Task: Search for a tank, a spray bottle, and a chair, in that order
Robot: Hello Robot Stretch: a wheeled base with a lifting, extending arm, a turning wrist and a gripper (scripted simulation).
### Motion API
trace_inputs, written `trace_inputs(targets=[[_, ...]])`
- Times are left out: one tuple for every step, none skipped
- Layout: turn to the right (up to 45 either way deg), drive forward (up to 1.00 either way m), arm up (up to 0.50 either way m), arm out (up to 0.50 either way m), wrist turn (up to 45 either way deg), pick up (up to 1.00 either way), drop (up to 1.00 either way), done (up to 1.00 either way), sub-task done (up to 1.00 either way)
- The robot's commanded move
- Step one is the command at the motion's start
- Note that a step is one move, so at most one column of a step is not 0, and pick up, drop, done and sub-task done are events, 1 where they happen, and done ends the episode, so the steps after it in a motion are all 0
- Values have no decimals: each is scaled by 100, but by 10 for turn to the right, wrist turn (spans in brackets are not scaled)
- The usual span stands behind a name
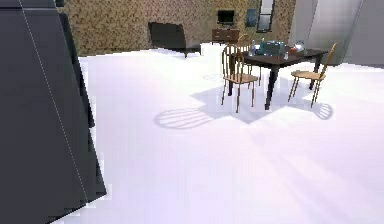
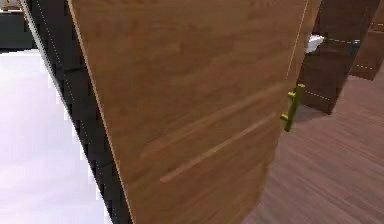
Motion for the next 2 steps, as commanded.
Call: trace_inputs(targets=[[0,100,0,0,0,0,0,0,0],[0,100,0,0,0,0,0,0,0]])
